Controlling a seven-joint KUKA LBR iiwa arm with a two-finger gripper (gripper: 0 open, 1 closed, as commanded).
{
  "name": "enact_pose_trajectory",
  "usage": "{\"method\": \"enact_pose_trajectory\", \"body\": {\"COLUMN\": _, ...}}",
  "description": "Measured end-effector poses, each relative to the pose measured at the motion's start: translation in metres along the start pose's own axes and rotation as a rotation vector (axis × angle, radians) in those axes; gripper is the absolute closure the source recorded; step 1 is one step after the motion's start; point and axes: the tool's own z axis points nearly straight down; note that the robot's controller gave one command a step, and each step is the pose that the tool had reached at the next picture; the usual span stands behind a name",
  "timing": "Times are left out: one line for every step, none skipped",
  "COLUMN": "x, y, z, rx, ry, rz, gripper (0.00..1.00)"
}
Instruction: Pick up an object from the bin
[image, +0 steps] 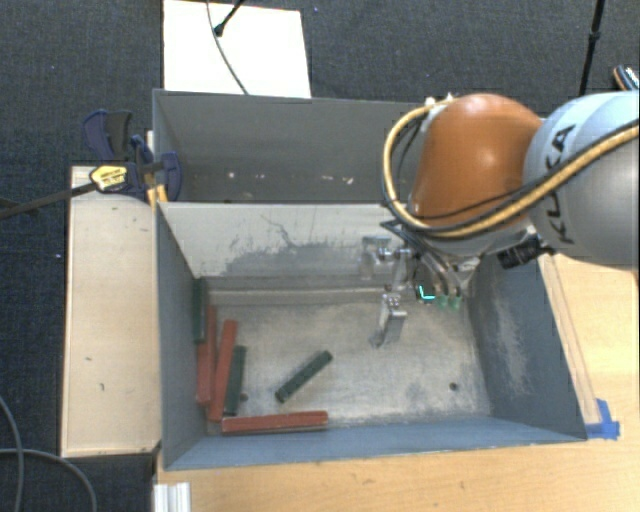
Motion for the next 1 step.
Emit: {"method": "enact_pose_trajectory", "body": {"x": 0.023, "y": 0.0562, "z": 0.1536, "rx": -0.001, "ry": 0.001, "rz": -0.002, "gripper": 0.0}}
